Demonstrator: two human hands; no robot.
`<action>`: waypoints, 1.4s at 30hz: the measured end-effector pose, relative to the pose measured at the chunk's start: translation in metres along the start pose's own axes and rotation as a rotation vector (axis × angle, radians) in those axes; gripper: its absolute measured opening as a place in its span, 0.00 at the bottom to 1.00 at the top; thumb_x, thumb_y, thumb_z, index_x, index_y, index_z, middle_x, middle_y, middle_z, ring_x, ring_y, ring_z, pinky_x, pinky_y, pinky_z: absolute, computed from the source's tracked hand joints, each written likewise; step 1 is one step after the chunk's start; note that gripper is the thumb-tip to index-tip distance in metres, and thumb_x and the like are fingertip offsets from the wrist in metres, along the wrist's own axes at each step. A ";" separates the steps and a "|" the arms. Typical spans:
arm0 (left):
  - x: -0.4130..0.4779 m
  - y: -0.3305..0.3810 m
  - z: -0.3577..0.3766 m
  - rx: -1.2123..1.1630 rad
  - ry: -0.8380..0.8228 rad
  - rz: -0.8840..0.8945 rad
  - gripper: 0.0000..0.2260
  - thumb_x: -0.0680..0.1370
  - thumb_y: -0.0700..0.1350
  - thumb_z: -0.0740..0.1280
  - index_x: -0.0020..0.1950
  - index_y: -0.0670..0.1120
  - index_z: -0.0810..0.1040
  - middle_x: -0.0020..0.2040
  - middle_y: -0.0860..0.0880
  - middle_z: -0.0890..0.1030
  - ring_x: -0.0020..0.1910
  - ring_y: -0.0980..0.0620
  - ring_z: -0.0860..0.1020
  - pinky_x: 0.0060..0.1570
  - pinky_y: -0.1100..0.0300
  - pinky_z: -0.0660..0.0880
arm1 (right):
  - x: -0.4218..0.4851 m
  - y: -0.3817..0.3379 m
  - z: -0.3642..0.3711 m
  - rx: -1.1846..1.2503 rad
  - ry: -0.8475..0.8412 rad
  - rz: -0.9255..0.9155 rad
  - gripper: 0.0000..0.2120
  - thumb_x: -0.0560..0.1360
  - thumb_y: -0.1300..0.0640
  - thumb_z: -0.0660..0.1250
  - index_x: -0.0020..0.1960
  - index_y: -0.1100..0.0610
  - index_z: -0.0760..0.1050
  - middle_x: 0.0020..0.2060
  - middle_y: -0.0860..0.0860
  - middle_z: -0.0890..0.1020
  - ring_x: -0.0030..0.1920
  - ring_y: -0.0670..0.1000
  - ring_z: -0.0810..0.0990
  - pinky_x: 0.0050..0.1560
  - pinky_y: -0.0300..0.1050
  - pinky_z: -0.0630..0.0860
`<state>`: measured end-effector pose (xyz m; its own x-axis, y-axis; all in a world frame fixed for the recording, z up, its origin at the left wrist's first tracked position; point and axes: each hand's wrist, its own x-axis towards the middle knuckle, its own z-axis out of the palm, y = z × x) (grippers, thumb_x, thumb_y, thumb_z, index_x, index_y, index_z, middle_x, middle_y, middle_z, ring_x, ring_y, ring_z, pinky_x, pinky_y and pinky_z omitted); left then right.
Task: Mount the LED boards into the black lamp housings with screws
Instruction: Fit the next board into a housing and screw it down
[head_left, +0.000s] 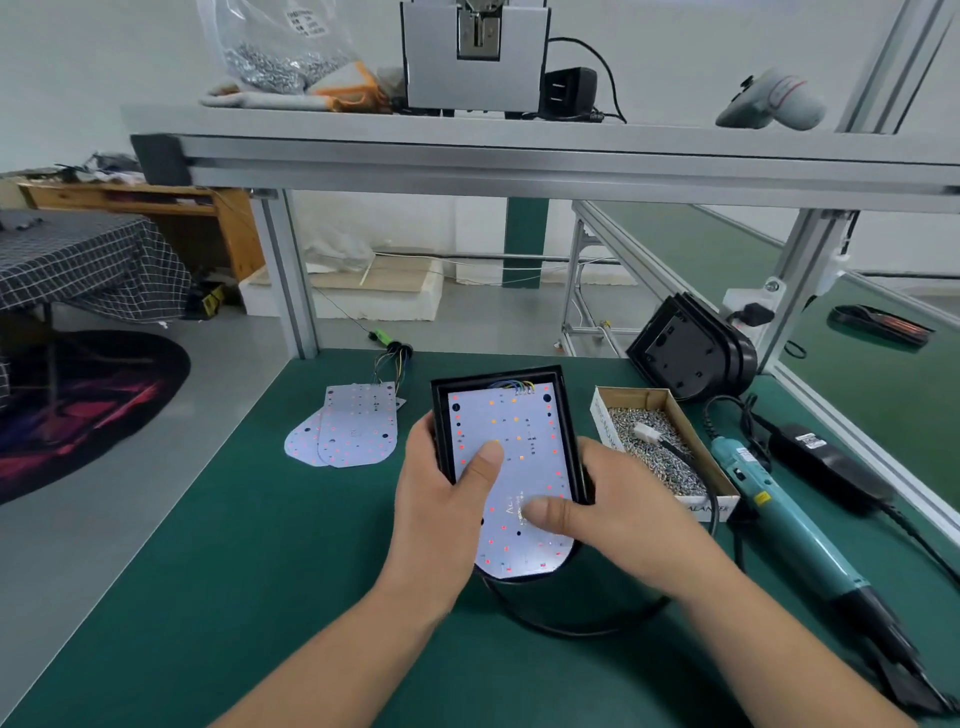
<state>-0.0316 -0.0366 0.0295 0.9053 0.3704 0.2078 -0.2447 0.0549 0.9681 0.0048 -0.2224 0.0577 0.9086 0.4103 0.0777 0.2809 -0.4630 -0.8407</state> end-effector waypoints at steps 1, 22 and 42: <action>0.001 -0.001 -0.001 -0.007 -0.014 -0.019 0.15 0.80 0.45 0.74 0.64 0.57 0.76 0.57 0.57 0.86 0.56 0.54 0.85 0.51 0.56 0.83 | 0.000 0.000 0.000 0.015 0.013 -0.007 0.17 0.74 0.52 0.81 0.60 0.47 0.79 0.53 0.38 0.87 0.53 0.41 0.85 0.58 0.50 0.81; 0.008 -0.003 -0.011 0.030 -0.356 -0.073 0.30 0.77 0.40 0.72 0.77 0.52 0.67 0.68 0.52 0.82 0.68 0.48 0.81 0.68 0.40 0.77 | 0.005 0.014 -0.013 0.081 -0.006 -0.049 0.23 0.72 0.55 0.81 0.63 0.46 0.77 0.55 0.39 0.87 0.56 0.42 0.86 0.55 0.41 0.80; 0.009 -0.002 -0.011 0.060 -0.374 -0.079 0.33 0.74 0.37 0.74 0.75 0.57 0.68 0.67 0.53 0.82 0.66 0.48 0.82 0.62 0.43 0.80 | 0.006 0.009 -0.001 0.100 0.077 -0.003 0.22 0.71 0.56 0.80 0.61 0.46 0.76 0.50 0.45 0.87 0.47 0.49 0.88 0.40 0.52 0.86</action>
<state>-0.0271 -0.0229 0.0277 0.9874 0.0026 0.1583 -0.1583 0.0111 0.9873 0.0123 -0.2245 0.0513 0.9301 0.3479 0.1182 0.2549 -0.3794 -0.8894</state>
